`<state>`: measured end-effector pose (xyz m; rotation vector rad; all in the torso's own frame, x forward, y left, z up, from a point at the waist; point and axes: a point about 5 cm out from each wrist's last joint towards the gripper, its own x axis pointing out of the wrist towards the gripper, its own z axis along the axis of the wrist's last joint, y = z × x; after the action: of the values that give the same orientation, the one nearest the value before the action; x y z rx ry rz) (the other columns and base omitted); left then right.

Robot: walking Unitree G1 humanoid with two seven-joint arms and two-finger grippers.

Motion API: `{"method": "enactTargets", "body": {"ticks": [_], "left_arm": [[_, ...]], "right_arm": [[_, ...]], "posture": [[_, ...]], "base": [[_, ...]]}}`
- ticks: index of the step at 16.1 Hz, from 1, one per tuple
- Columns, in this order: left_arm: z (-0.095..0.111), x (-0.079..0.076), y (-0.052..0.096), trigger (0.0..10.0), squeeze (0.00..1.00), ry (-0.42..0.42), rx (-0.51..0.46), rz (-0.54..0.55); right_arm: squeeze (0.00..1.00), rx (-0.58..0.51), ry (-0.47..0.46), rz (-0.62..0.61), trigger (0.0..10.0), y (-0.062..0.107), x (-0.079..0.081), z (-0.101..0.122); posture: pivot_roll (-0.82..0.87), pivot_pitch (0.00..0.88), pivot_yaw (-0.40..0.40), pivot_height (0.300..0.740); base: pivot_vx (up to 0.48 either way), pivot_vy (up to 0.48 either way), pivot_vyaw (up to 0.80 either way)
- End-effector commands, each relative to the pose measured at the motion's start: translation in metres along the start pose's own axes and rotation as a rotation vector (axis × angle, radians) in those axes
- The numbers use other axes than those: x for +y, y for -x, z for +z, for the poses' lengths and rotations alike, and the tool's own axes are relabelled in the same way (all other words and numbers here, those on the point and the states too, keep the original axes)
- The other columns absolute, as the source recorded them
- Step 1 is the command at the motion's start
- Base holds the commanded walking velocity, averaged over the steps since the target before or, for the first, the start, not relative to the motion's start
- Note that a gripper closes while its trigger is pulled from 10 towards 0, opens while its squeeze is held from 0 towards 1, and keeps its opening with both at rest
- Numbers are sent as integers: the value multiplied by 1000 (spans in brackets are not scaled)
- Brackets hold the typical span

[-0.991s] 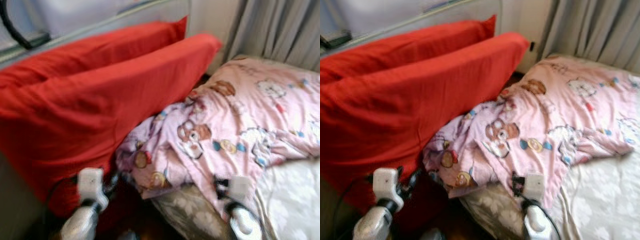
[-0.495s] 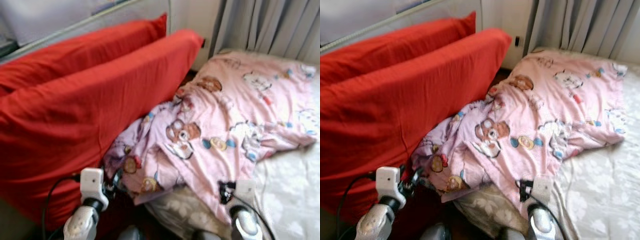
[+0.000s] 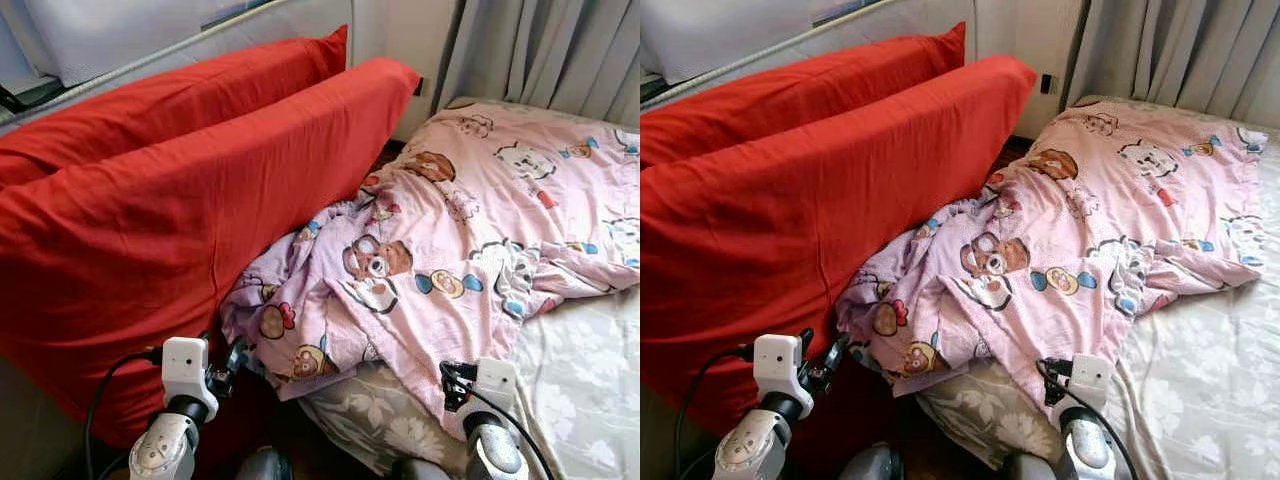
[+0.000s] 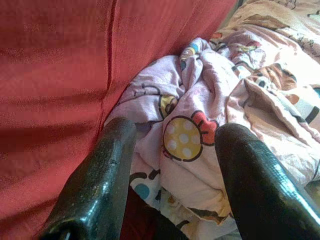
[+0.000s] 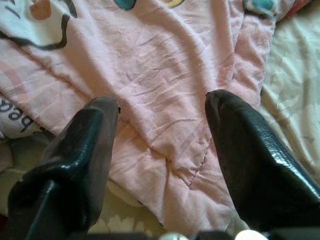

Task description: Clean up the room

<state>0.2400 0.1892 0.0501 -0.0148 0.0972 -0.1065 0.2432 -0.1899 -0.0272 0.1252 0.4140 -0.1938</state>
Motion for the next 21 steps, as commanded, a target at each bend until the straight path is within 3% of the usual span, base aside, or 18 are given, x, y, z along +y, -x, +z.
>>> {"method": "enactTargets", "body": {"ticks": [1,7,8,12,16,17,18,20,21], "left_arm": [[1,2,1,10000,0,-1,2,2],[1,2,1,10000,0,-2,3,0],[7,10,-1,10000,0,-30,5,20],[10,9,-10,10000,0,-23,-15,32],[12,7,-13,10000,0,-18,-20,30],[11,7,-10,10000,0,-18,-18,30],[11,7,-9,10000,0,-19,-16,29],[10,8,-6,10000,0,-22,-10,30],[10,9,-4,10000,0,-24,-7,29]], "right_arm": [[0,9,-5,-2,10000,0,1,-1],[0,29,-18,-11,10000,-1,0,-2],[0,101,1,-83,10000,-7,-12,-4],[0,28,44,-32,10000,-10,-5,8],[0,59,13,-76,10000,-7,-12,0],[894,95,9,-104,10000,-4,-17,-8],[1000,119,15,-123,10000,-2,-20,-12],[941,173,7,-167,10000,1,-27,-18],[549,177,-4,-172,10000,1,-28,-19]], "posture": [[9,65,35,645],[9,65,35,645],[71,222,61,645],[62,211,52,645],[63,208,49,645],[62,217,52,645],[65,222,54,645],[69,238,59,645],[71,243,61,645]], "base": [[0,0,0],[0,0,0],[0,0,0],[0,0,0],[0,0,0],[0,0,0],[0,0,0],[0,0,0],[0,0,0]]}}
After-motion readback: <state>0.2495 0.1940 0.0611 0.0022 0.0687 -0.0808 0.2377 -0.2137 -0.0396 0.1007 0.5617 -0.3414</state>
